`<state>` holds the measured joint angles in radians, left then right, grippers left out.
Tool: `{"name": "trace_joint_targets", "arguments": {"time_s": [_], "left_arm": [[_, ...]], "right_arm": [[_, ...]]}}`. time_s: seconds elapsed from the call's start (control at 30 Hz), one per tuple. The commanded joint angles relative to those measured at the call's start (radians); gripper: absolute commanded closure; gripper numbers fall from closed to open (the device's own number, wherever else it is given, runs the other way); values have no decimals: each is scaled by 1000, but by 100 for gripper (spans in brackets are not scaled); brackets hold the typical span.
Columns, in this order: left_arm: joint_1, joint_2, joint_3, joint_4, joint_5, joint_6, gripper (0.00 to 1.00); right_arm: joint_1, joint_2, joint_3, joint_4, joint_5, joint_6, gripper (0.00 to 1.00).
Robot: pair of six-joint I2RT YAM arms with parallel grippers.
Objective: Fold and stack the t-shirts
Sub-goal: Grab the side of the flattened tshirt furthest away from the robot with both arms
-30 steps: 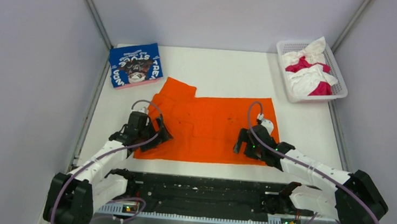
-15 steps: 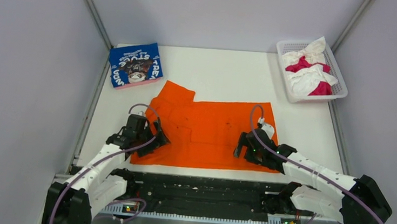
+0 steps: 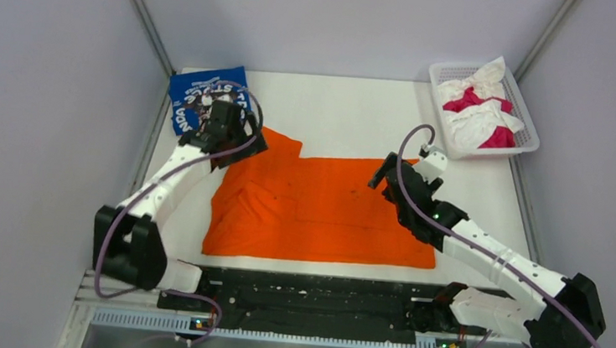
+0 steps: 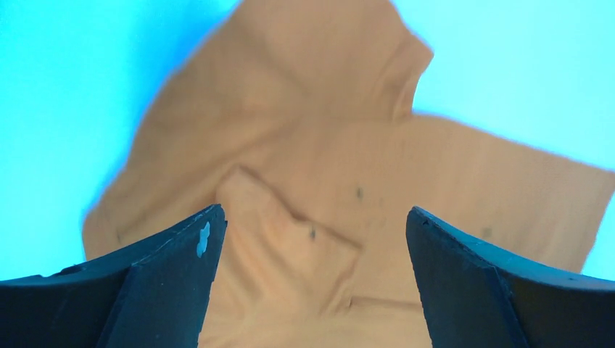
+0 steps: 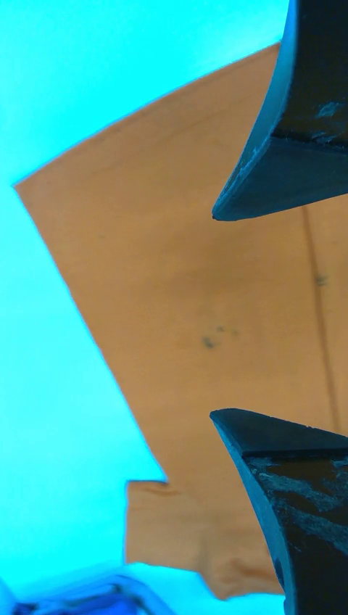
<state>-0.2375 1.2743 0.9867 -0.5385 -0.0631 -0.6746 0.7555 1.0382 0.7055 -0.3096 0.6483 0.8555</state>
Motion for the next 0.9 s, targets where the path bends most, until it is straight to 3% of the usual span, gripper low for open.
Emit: {"name": "trace_joint_targets", "arguments": {"time_s": [0.0, 0.2, 0.37, 0.47, 0.63, 0.87], "left_arm": [[2, 273, 295, -30, -191, 92, 3], [16, 702, 768, -168, -262, 203, 12], [32, 917, 1003, -209, -271, 259, 16], [47, 1007, 1074, -197, -261, 261, 21], [63, 1106, 1137, -172, -183, 245, 39], [61, 1129, 1109, -171, -164, 245, 45]], "right_arm": [[-65, 98, 87, 44, 146, -45, 1], [-226, 219, 91, 75, -1, -24, 1], [-276, 272, 89, 75, -14, -36, 1], [-293, 290, 82, 75, -37, -36, 1], [-307, 301, 83, 75, -52, -52, 1], [-308, 295, 78, 75, -62, -65, 1]]}}
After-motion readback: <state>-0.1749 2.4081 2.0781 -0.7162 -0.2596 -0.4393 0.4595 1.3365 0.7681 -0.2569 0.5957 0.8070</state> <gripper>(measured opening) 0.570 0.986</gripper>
